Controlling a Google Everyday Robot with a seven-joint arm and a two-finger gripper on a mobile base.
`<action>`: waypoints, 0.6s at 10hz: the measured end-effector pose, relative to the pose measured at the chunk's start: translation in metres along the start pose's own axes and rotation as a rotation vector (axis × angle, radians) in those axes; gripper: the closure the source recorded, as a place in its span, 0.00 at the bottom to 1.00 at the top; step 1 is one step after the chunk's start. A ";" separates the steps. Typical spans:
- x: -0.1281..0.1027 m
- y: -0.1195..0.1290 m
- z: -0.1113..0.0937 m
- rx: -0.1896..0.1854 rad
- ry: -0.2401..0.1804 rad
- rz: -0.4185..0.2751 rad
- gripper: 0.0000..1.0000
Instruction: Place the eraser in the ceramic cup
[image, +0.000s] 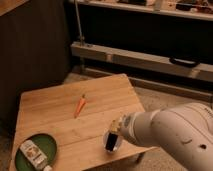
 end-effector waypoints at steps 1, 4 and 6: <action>0.002 0.001 0.001 -0.001 0.006 0.004 1.00; 0.025 0.007 0.016 0.007 0.011 0.017 1.00; 0.032 0.009 0.026 0.010 0.001 0.014 1.00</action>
